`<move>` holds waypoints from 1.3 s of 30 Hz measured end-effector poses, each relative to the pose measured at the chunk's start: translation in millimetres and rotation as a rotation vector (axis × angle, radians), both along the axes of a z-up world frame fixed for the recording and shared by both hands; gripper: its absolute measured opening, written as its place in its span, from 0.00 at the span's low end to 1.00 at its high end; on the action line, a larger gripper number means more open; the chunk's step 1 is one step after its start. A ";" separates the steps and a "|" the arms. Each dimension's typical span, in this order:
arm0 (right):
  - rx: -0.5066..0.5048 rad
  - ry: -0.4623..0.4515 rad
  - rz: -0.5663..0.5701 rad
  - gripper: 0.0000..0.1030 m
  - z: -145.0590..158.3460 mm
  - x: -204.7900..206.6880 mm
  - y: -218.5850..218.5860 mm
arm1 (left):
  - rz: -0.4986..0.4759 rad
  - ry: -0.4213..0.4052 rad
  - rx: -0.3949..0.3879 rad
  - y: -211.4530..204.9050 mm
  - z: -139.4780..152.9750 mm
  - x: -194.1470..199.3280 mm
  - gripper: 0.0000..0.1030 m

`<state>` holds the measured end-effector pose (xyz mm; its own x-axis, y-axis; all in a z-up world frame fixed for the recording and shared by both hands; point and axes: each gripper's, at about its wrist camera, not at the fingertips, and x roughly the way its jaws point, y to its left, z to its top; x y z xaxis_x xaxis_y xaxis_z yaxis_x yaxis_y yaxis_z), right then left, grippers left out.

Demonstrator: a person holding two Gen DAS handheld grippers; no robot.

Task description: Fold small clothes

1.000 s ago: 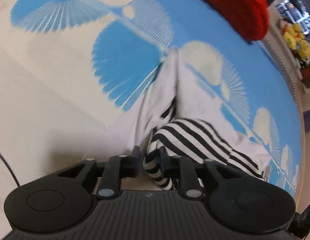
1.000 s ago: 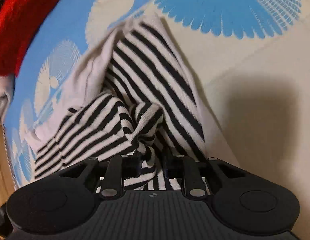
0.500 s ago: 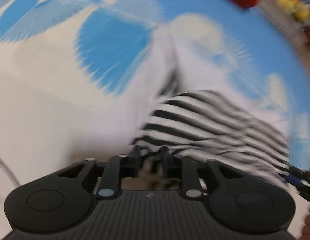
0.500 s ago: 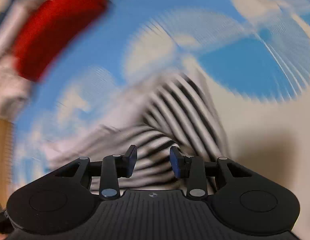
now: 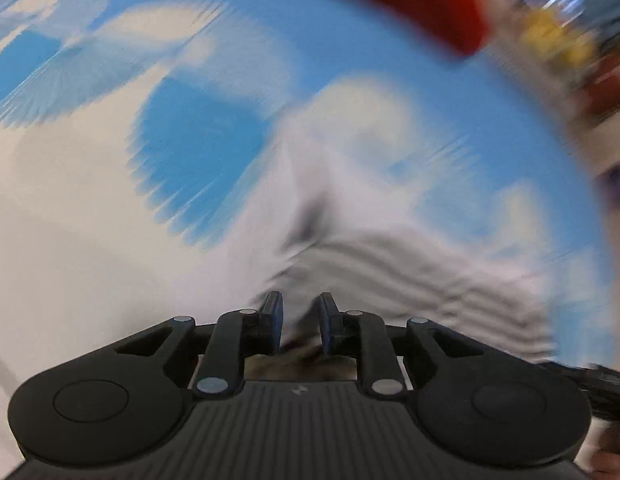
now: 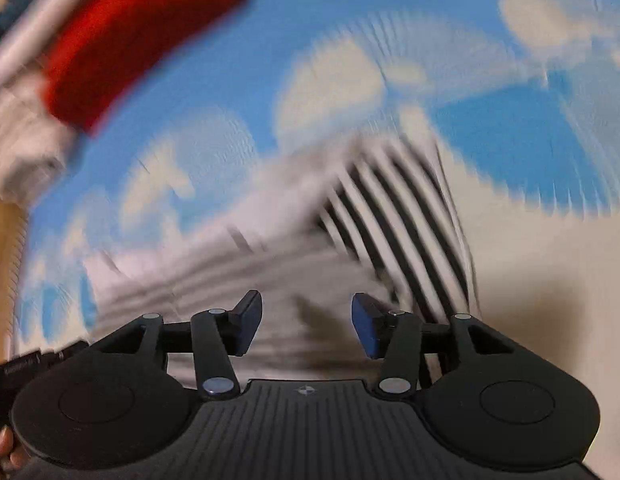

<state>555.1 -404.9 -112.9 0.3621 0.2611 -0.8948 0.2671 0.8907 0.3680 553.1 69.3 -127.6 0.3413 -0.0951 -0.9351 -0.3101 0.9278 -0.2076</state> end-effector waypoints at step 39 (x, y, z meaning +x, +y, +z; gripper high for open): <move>-0.177 -0.469 -0.005 0.59 175.5 -218.5 -49.8 | -0.399 -0.470 0.143 -55.7 179.2 -183.0 0.31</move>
